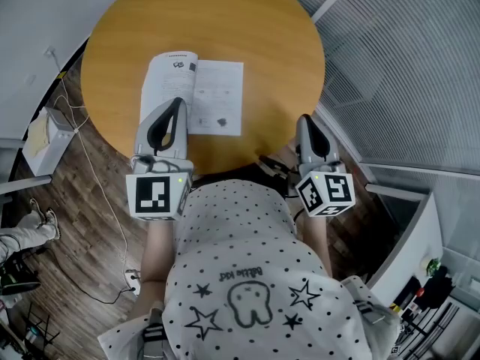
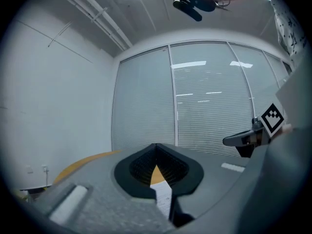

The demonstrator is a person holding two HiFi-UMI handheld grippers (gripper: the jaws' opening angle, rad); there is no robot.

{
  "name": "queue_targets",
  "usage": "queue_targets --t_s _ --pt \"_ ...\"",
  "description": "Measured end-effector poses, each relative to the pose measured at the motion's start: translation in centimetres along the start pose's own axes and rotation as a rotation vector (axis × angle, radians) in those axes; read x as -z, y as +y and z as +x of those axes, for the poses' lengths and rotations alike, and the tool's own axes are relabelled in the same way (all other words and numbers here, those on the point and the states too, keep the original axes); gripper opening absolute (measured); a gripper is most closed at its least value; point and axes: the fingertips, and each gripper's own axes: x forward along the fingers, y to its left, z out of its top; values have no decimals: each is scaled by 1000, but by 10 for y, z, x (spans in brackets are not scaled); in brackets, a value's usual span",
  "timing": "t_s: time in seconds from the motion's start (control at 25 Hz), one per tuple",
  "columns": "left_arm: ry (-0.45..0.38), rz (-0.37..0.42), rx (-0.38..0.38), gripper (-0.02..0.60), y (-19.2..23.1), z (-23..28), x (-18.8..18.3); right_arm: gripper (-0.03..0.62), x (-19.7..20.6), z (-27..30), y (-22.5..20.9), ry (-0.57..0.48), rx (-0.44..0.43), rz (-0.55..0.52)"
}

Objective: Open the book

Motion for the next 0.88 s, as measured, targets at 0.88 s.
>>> queue_targets --t_s 0.88 --pt "41 -25 11 9 -22 -15 13 4 -6 -7 4 -36 -22 43"
